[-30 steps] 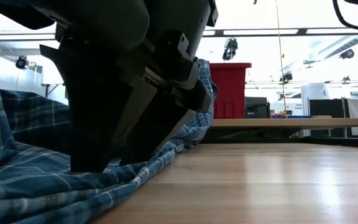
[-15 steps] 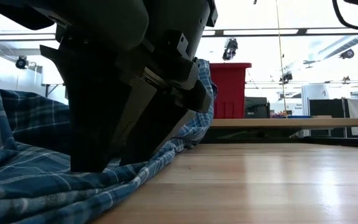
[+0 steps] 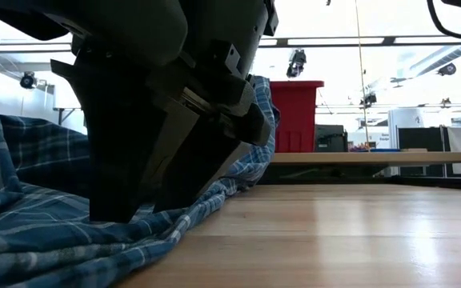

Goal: Fold Laundry from Bin
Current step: Fold the blue patterned pants

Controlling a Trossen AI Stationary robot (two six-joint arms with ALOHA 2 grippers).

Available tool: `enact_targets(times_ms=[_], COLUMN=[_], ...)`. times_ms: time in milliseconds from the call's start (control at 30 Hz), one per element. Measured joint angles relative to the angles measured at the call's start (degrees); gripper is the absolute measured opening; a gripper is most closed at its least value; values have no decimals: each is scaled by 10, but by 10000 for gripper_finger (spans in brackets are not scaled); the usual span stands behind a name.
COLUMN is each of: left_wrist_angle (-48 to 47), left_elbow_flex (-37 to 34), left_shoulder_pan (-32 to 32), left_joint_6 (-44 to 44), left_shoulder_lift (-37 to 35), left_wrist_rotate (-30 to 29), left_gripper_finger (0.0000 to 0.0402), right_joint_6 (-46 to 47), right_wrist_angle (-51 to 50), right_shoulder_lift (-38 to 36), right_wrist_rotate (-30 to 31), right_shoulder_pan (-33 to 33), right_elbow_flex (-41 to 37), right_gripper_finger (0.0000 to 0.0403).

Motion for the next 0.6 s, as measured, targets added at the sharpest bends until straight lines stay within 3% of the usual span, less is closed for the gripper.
enact_targets(times_ms=[67,333,600], left_wrist_angle=[-4,-123,-342], left_elbow_flex=[8,93,229], left_shoulder_pan=[-1,-1,7], left_joint_6=[3,81,280], left_shoulder_lift=[-4,-73,-111], left_wrist_rotate=[9,5,-153], left_gripper_finger=[14,0,0], right_joint_6=[0,0,4], right_wrist_angle=[0,1,1], right_shoulder_lift=[0,0,0], right_wrist_rotate=[0,0,1], right_shoulder_pan=[0,0,1], right_elbow_flex=[0,0,0], right_gripper_finger=[219,219,219])
